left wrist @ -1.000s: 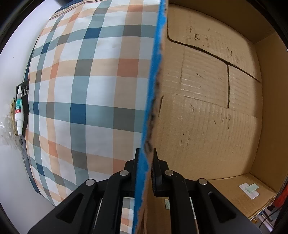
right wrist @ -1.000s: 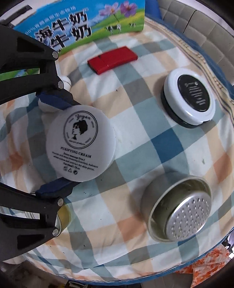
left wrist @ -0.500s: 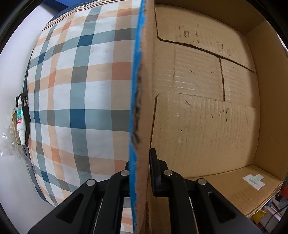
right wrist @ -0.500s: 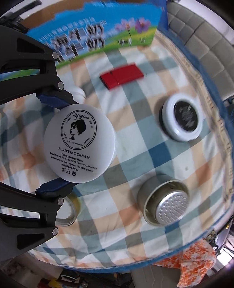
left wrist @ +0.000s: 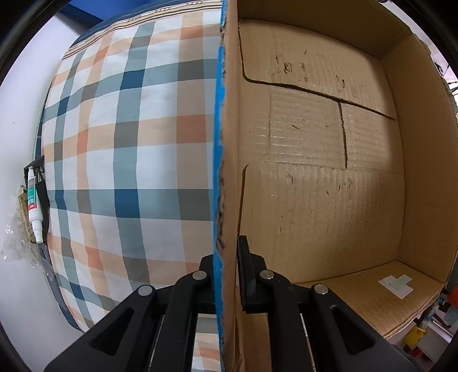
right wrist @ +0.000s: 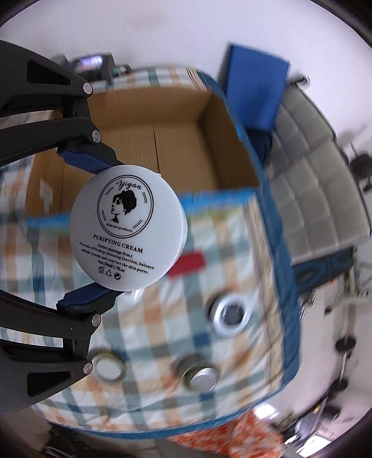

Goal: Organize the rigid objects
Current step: 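Carry the white cream jar into the box and release it with the right tool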

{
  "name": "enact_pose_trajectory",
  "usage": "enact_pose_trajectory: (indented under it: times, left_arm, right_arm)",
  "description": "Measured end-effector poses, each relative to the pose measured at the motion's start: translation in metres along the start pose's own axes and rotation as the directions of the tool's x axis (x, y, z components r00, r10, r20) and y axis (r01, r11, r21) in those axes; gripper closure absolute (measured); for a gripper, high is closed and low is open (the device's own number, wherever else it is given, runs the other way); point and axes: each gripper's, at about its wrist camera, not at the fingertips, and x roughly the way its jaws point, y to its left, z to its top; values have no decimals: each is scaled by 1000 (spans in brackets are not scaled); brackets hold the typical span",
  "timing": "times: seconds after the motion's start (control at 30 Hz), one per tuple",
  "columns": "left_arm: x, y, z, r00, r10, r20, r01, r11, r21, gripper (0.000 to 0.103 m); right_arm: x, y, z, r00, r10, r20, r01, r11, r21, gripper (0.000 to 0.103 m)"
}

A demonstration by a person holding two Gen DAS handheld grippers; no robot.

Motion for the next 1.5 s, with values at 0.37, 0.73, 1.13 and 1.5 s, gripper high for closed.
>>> enact_pose_trajectory:
  times: [0.37, 0.73, 1.13, 1.5]
  left_arm:
    - [0, 4, -1, 999, -35, 0, 35, 999, -12, 99]
    - [12, 4, -11, 999, -49, -9, 49, 999, -16, 99]
    - [21, -1, -4, 999, -39, -14, 39, 999, -9, 99]
    - [18, 1, -2, 999, -41, -14, 41, 999, -15, 99]
  right_arm:
    - [43, 113, 18, 998, 27, -49, -34, 986, -164, 34]
    - [117, 150, 32, 992, 1, -127, -23, 986, -167, 34]
    - [177, 173, 47, 982, -44, -185, 11, 984, -175, 34]
    - [210, 177, 52, 972, -85, -220, 45, 982, -181, 32]
